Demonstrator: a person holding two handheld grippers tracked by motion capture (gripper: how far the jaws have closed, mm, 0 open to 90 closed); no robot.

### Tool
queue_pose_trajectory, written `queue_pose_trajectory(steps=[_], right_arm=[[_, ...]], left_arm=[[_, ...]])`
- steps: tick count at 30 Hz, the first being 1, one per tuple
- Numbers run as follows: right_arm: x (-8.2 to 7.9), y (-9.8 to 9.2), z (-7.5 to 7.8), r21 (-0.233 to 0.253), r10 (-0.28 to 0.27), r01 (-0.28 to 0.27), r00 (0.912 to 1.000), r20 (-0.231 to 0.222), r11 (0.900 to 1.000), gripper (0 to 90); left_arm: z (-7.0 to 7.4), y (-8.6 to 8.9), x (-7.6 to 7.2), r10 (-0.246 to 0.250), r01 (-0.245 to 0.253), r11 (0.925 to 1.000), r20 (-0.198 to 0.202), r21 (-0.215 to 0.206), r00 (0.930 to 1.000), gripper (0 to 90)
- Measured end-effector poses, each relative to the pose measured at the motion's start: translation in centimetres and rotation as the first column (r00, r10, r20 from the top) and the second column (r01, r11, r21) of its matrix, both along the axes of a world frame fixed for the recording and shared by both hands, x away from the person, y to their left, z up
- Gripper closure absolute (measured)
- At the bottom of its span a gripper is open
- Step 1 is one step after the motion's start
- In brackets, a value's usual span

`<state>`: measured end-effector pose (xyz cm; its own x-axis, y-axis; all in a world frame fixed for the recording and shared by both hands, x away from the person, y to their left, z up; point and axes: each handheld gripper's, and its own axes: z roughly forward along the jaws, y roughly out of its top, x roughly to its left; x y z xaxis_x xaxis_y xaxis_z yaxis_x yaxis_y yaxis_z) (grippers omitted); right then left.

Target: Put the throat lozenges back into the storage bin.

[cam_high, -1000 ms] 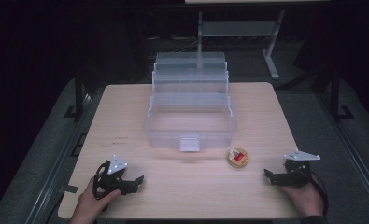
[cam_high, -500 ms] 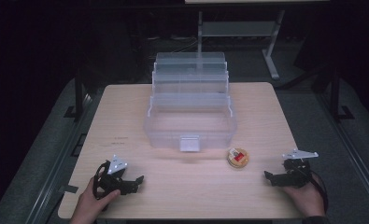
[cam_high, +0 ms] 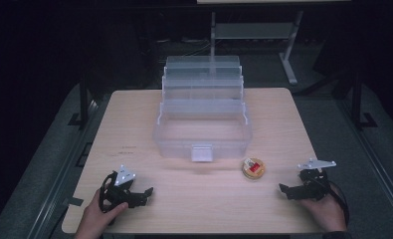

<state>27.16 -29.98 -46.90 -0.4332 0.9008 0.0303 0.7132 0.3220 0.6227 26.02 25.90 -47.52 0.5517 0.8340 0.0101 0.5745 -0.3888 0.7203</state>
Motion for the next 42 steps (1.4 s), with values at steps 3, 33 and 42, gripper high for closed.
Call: queue_pose_trajectory(steps=[3,33,42], right_arm=[[-0.1,0.1,0.4,0.005,0.011,-0.011,0.9999,0.000,1.000,0.0],[0.5,1.9,3.4,0.008,0.098,-0.098,0.9951,0.009,0.995,0.0],[1.0,2.4,4.3,0.006,0.114,-0.114,0.9934,0.015,0.993,0.0]], left_arm=[[0.0,0.0,0.0,0.000,0.000,1.0000,0.000,0.000,1.0000,10.7],[0.0,0.0,0.0,-0.001,0.001,1.0000,-0.001,0.001,1.0000,10.7],[0.0,0.0,0.0,0.001,-0.001,1.0000,0.000,-0.003,1.0000,10.7]])
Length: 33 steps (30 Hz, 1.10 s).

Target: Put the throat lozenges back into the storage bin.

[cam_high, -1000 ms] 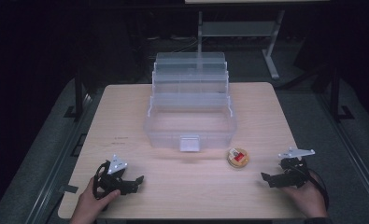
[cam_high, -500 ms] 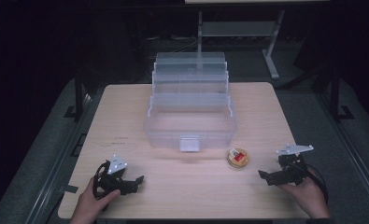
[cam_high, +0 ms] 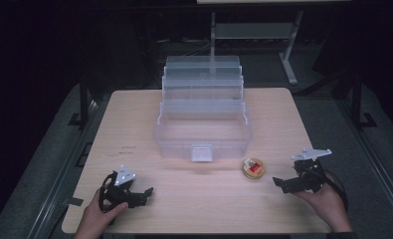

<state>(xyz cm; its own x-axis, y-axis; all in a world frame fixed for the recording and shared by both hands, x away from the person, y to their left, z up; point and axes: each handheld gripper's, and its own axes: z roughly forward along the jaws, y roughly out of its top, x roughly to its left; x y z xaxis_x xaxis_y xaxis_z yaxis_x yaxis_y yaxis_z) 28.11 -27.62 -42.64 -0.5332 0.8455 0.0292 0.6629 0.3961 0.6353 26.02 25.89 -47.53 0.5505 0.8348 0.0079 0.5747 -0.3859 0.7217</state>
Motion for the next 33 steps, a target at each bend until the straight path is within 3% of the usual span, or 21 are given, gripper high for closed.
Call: queue_pose_trajectory(steps=[18,33], right_arm=[[0.6,0.4,0.7,0.001,0.017,-0.017,0.9998,0.002,1.000,0.0],[1.8,1.9,1.2,0.000,0.052,-0.052,0.9987,-0.001,0.999,0.0]], left_arm=[[0.0,0.0,0.0,0.000,0.000,1.0000,0.000,0.000,1.0000,10.7],[0.0,0.0,0.0,0.000,0.000,1.0000,0.000,0.000,1.0000,10.7]])
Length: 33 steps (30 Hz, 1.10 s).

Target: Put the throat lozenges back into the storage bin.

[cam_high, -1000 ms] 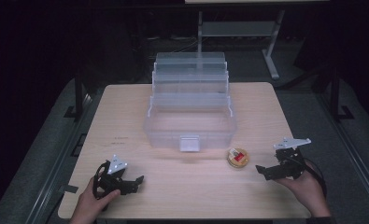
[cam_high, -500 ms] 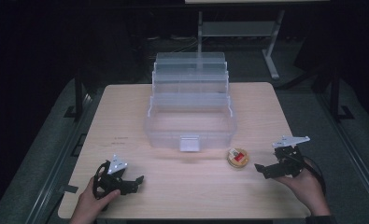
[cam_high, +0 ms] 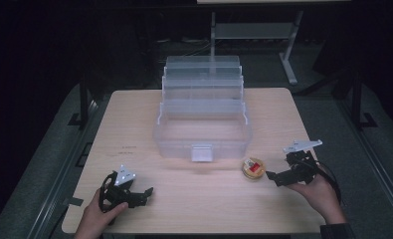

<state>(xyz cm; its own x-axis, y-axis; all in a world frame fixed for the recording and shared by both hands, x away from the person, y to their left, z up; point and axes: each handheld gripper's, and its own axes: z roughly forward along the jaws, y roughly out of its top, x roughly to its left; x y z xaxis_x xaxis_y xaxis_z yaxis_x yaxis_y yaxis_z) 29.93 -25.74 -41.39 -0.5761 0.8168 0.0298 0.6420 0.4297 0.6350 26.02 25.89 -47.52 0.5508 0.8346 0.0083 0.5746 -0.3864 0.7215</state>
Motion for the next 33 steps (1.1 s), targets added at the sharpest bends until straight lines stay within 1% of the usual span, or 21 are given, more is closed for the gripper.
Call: queue_pose_trajectory(steps=[5,10,14,21,27,33], right_arm=[[0.4,0.5,0.0,0.001,0.011,-0.011,0.9999,0.001,1.000,0.0],[0.9,1.1,-0.1,-0.004,0.022,-0.022,0.9997,-0.013,1.000,0.0],[1.2,1.6,0.0,-0.005,0.030,-0.030,0.9994,-0.015,1.000,0.0],[1.7,2.4,0.4,-0.012,0.042,-0.042,0.9990,-0.013,0.999,0.0],[2.0,2.9,0.4,-0.008,0.050,-0.050,0.9987,-0.011,0.999,0.0],[2.5,3.5,0.2,-0.017,0.056,-0.057,0.9980,-0.028,0.998,0.0]], left_arm=[[0.0,0.0,0.0,0.000,0.000,1.0000,0.000,-0.001,1.0000,10.7],[0.0,0.0,0.0,0.000,0.000,1.0000,0.000,0.000,1.0000,10.7],[0.0,0.0,0.0,0.000,0.000,1.0000,-0.001,0.000,1.0000,10.7],[0.0,0.0,0.0,0.000,0.000,1.0000,-0.001,0.000,1.0000,10.7],[0.0,0.0,0.0,0.000,0.000,1.0000,-0.002,0.001,1.0000,10.7],[0.0,0.0,0.0,-0.001,0.001,1.0000,-0.003,0.002,1.0000,10.7]])
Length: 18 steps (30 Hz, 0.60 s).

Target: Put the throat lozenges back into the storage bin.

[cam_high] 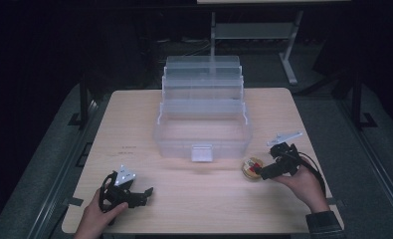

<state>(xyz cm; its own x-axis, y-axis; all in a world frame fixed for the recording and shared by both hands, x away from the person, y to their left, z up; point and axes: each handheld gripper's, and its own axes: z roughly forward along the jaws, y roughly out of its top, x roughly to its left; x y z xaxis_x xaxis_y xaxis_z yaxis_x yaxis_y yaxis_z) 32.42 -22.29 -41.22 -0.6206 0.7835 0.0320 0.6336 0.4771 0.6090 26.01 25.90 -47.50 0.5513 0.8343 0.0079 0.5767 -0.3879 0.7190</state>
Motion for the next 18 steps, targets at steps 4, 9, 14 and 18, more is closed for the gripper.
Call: queue_pose_trajectory(steps=[4,9,14,18], right_arm=[[0.3,0.4,0.1,-0.004,0.007,-0.007,1.0000,-0.007,1.000,0.0],[0.7,1.1,0.2,-0.013,0.016,-0.016,0.9998,-0.012,1.000,0.0],[1.1,1.7,0.2,-0.010,0.026,-0.026,0.9995,-0.018,1.000,0.0],[1.3,2.0,0.0,-0.014,0.029,-0.029,0.9991,-0.030,0.999,0.0]], left_arm=[[0.0,0.0,0.0,0.001,-0.001,1.0000,0.001,0.000,1.0000,10.7],[0.0,0.0,0.0,0.001,-0.001,1.0000,0.001,-0.001,1.0000,10.7],[0.0,0.0,0.0,0.001,-0.001,1.0000,0.000,-0.001,1.0000,10.7],[0.0,0.0,0.0,0.001,-0.001,1.0000,0.001,-0.001,1.0000,10.7]])
